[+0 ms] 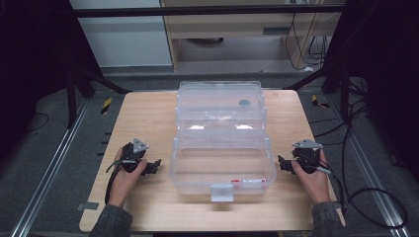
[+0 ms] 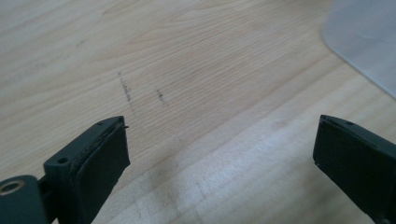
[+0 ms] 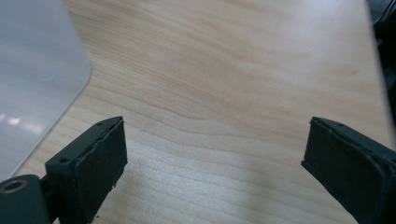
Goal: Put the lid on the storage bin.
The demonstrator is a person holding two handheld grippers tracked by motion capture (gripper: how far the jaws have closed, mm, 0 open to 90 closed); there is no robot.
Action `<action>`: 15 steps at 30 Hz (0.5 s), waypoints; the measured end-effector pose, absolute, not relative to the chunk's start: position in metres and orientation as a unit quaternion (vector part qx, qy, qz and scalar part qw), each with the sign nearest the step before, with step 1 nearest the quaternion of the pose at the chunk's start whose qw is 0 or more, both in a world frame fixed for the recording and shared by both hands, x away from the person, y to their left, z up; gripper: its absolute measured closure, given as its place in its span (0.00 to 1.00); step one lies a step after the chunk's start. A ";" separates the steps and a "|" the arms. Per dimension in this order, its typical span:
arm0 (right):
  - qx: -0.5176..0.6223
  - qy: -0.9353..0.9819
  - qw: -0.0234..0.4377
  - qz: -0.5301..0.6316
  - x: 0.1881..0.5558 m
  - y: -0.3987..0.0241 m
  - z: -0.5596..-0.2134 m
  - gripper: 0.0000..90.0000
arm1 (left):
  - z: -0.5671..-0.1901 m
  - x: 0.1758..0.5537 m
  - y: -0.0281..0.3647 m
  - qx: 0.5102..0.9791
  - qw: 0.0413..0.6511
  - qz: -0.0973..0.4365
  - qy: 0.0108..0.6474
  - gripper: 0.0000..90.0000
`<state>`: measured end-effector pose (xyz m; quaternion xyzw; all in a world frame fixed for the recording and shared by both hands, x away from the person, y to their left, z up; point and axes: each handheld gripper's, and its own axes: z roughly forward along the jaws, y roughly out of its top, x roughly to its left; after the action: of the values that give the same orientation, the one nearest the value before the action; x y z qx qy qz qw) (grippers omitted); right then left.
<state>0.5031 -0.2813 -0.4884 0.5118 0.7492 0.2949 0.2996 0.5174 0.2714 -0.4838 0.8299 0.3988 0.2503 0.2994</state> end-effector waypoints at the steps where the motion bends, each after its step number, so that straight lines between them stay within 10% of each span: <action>1: 0.499 0.758 0.310 0.285 0.500 -0.280 -0.483 0.07 | -0.479 0.514 0.271 0.835 0.302 0.245 0.389 0.03; 15: 0.375 0.821 0.392 0.176 0.457 -0.238 -0.346 0.13 | -0.398 0.476 0.245 0.873 0.334 0.232 0.271 0.04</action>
<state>0.4566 -0.2384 -0.3463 0.3753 0.8214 0.1762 0.3917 0.4760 0.2446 -0.3981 0.8726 0.2706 0.2320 0.3339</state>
